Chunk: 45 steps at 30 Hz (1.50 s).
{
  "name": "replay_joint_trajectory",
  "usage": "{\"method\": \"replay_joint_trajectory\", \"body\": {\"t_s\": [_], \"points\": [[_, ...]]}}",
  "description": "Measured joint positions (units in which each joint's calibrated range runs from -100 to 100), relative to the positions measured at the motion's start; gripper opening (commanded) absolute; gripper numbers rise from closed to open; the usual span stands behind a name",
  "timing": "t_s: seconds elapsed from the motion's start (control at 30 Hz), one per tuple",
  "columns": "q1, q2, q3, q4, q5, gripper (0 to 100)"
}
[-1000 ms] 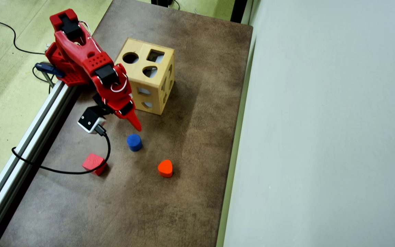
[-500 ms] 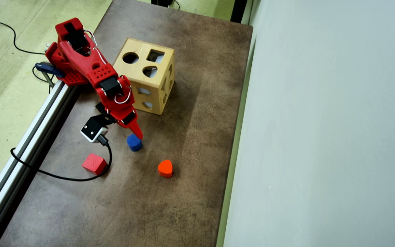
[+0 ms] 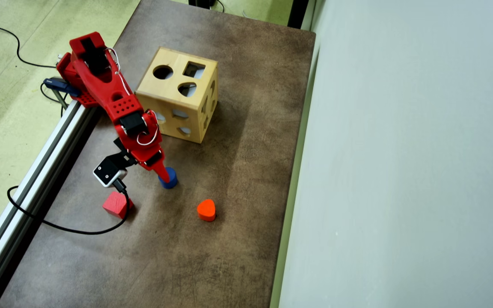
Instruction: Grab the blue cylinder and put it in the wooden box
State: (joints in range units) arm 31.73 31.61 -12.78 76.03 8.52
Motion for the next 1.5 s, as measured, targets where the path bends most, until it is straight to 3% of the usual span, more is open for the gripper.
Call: {"method": "replay_joint_trajectory", "body": {"t_s": [0.43, 1.5], "points": [[0.00, 5.59, -9.21, 0.00, 0.00, 36], [-3.45, 11.86, -10.11, 0.00, 0.00, 36]]}}
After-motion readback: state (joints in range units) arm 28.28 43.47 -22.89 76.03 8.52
